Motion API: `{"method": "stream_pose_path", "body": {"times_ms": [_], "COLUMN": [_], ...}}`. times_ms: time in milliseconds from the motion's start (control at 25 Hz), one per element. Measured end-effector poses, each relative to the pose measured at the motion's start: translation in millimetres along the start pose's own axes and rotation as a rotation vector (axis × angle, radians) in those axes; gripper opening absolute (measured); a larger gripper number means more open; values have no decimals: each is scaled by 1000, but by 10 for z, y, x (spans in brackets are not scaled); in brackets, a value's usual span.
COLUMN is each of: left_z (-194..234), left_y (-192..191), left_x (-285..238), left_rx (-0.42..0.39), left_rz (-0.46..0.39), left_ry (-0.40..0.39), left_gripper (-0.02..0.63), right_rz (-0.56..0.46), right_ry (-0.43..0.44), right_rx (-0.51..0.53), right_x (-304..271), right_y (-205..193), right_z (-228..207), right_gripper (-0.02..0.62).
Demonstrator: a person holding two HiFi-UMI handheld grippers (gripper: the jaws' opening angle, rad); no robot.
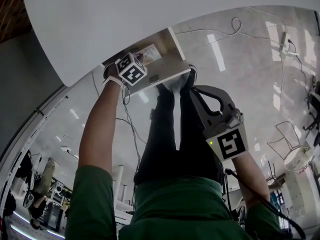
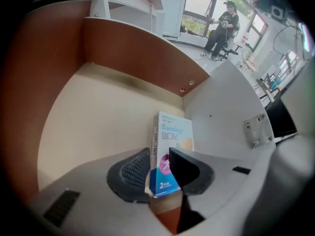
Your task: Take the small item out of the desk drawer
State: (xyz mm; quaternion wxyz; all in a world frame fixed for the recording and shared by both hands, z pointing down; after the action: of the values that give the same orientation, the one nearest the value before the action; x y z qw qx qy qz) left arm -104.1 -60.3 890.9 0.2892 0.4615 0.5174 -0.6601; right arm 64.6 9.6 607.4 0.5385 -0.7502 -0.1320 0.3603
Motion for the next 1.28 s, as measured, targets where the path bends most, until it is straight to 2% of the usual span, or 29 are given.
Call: {"method": "stream_pose_path", "body": {"times_ms": [320, 760, 1000, 1280], "left_z": [-10, -45, -73, -123], "left_y": [-3, 64, 63, 100], "left_x": [-20, -8, 51, 169], "left_rx": [-52, -40, -55, -89], "left_rz": [2, -17, -28, -44], "left_ry": [-27, -69, -51, -2], "left_gripper": [98, 60, 40, 28], "right_rz": [2, 3, 8, 0], "right_ry": [42, 37, 10, 32], "right_rx": [-24, -83, -146, -125], "right_x": [-42, 21, 39, 50], "right_y": [-75, -132, -164, -127], "right_z": [159, 211, 238, 289], "right_gripper": [3, 3, 3, 3]}}
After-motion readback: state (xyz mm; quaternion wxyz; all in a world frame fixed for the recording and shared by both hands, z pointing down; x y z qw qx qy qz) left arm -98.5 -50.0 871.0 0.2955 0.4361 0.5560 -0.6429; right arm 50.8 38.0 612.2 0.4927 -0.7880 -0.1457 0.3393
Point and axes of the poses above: the fingertips, and each gripper's own axes: x backward along the fingers, z to its left, y out of its top, the point moved 3 cm from there along x, backward along the fingers, and after that the axes turned 12 degrees about -z, right-handed, at the moved point
